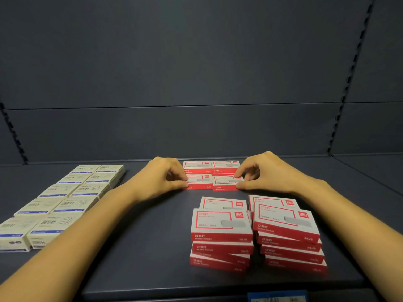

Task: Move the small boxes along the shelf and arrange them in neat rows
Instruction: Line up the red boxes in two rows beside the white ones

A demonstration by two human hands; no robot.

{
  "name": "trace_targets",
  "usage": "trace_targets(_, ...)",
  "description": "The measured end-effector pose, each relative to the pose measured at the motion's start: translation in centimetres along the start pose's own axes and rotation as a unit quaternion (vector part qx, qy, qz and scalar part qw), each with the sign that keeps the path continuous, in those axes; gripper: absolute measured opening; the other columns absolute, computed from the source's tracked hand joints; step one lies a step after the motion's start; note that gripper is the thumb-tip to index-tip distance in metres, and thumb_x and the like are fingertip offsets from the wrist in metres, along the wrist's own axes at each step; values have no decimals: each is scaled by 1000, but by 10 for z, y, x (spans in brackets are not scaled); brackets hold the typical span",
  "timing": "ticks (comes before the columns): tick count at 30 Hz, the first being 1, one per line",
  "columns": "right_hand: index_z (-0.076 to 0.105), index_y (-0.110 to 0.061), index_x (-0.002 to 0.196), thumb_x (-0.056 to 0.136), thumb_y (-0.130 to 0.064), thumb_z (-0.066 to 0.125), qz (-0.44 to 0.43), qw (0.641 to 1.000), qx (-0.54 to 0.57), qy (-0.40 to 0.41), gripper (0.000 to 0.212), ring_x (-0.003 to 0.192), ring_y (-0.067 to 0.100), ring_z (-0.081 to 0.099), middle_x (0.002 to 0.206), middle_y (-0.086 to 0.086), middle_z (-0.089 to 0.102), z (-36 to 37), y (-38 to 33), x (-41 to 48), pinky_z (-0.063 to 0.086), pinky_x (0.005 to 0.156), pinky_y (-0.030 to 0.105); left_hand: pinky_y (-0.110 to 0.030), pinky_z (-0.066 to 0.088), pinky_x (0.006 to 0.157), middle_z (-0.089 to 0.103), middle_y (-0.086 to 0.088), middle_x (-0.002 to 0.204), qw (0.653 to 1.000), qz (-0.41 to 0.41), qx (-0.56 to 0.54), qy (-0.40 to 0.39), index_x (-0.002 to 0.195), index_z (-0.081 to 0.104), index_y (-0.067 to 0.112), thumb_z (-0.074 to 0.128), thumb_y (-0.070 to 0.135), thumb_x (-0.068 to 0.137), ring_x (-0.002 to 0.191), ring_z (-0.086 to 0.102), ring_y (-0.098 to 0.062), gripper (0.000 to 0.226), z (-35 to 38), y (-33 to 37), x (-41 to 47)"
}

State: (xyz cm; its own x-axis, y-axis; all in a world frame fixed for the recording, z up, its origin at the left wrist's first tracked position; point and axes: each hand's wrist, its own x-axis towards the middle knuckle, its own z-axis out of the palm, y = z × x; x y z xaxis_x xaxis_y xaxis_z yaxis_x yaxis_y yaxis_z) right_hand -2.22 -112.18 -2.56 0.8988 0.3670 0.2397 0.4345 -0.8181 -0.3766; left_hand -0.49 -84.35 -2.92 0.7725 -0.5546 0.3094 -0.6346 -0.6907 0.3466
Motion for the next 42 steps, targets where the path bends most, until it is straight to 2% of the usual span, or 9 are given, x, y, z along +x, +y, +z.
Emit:
trace_targets(3,69,-25,97,78,-39,68,-20,1000,-4,2,24,85,8,65,103,-10,64,-3,-4,-5,56,79,25,-32,54,84,64,4,99,999,5,-12,33,92,75,18,69,32,78,90,62,-7,21,0,10,-3)
trace_targets(6,69,-27,93,79,-36,67,-32,998,24,41,16,89,7,63,98,-13,64,-15,-9,-16,53,79,22,-31,54,81,67,7,90,993,13,-108,54,85,75,23,69,37,75,86,65,-9,18,-10,29,-11)
trace_targets(9,71,-28,87,78,-41,63,-31,992,92,86,18,87,3,64,89,-14,69,-32,-20,-38,53,77,21,-22,52,81,70,7,91,976,36,-213,-30,84,75,28,71,44,72,89,66,-9,20,-25,49,-27)
trace_targets(12,72,-33,83,69,-56,58,-39,990,123,59,31,87,2,65,89,-16,70,-49,-30,-67,53,76,24,-20,51,83,70,4,93,968,65,-230,-81,90,72,25,72,41,63,87,65,-10,31,-33,62,-43)
trace_targets(17,67,-43,92,64,-65,60,-50,996,61,-34,35,90,6,63,93,-20,67,-61,-42,-107,53,73,26,-21,47,86,67,9,93,974,78,-182,-108,96,67,29,79,45,56,92,61,-12,45,-32,71,-60)
trace_targets(24,52,-52,99,45,-88,52,-30,996,-64,-50,64,99,-1,54,103,-30,57,-60,-45,-124,50,72,22,-30,48,82,65,5,93,981,70,-160,-85,91,65,33,79,49,59,87,59,-15,38,-20,77,-63)
trace_targets(29,55,-47,94,51,-86,53,-38,996,-66,-42,58,89,5,58,96,-24,63,-59,-42,-124,52,70,28,-20,48,74,66,15,86,986,80,-142,-23,90,68,29,75,46,64,78,58,-12,32,-26,73,-60)
trace_targets(35,60,-45,90,57,-79,56,-38,998,-36,-18,48,82,6,61,90,-24,64,-64,-44,-110,54,67,30,-24,50,67,67,16,83,993,4,-73,88,90,69,27,66,57,59,72,60,-9,44,-32,49,-35)
trace_targets(42,62,-37,98,52,-72,51,-21,999,-31,39,59,76,8,60,92,-20,60,-52,-43,-64,52,67,27,-25,48,64,62,12,84,994,-82,-9,66,95,68,21,72,45,70,69,56,-7,35,-10,15,-7)
